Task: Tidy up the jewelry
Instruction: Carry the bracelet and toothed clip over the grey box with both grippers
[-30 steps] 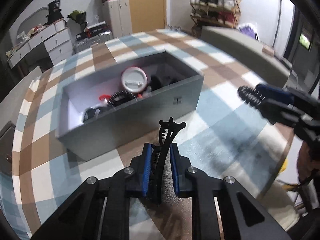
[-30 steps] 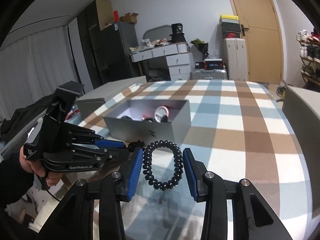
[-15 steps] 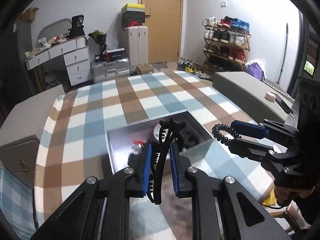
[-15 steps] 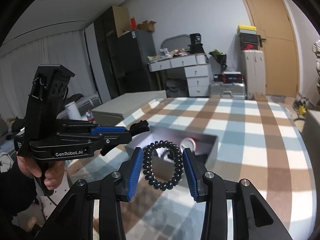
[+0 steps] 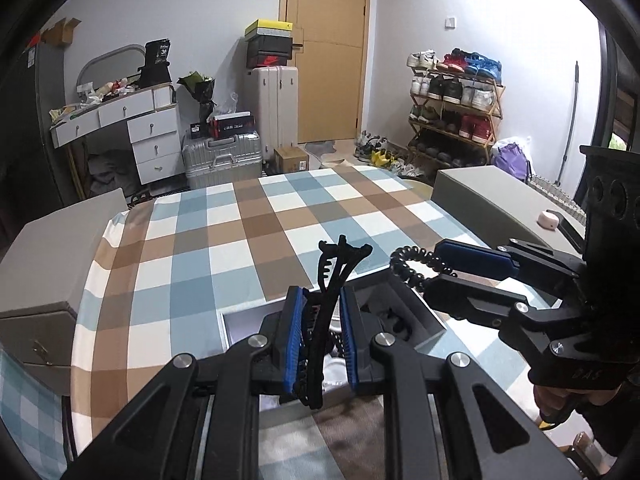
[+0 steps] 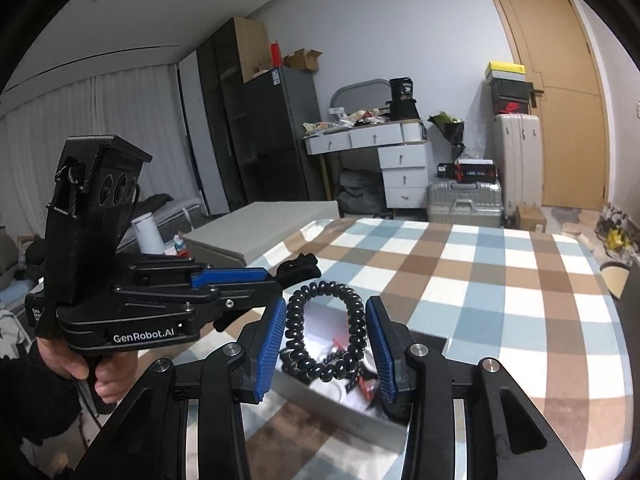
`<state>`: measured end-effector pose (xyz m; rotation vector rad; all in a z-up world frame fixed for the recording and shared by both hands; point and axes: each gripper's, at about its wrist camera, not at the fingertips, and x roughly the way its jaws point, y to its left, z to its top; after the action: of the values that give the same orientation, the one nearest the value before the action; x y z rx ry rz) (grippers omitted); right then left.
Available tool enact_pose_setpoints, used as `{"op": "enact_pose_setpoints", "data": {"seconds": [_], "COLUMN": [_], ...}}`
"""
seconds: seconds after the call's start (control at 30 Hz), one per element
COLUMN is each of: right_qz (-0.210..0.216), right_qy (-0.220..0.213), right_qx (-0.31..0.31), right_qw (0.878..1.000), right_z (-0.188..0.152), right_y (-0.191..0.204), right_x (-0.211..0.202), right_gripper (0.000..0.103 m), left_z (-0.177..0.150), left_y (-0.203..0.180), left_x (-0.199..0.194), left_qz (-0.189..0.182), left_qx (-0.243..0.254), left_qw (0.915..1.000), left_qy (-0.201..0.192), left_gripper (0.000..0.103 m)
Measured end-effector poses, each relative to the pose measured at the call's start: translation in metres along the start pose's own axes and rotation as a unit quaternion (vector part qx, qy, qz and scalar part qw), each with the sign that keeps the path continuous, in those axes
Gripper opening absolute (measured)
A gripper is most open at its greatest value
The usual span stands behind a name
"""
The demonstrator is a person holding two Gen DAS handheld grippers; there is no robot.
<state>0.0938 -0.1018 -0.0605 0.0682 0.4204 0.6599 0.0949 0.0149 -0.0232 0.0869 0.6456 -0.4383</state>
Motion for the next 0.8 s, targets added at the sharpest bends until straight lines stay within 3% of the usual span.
{"op": "enact_pose_setpoints", "data": {"seconds": [0.8], "right_qz": [0.001], "right_qy": [0.03], "right_qx": [0.037], "right_qw": [0.999], "right_z": [-0.007], "right_y": [-0.026], "right_x": [0.045], "right_gripper": [0.043], "left_z": [-0.003], "left_y": [0.013], "left_x": [0.036], "left_qz": [-0.03], "left_qx": [-0.019], "left_qw": [0.999], "left_qy": [0.025], "left_gripper": [0.014]}}
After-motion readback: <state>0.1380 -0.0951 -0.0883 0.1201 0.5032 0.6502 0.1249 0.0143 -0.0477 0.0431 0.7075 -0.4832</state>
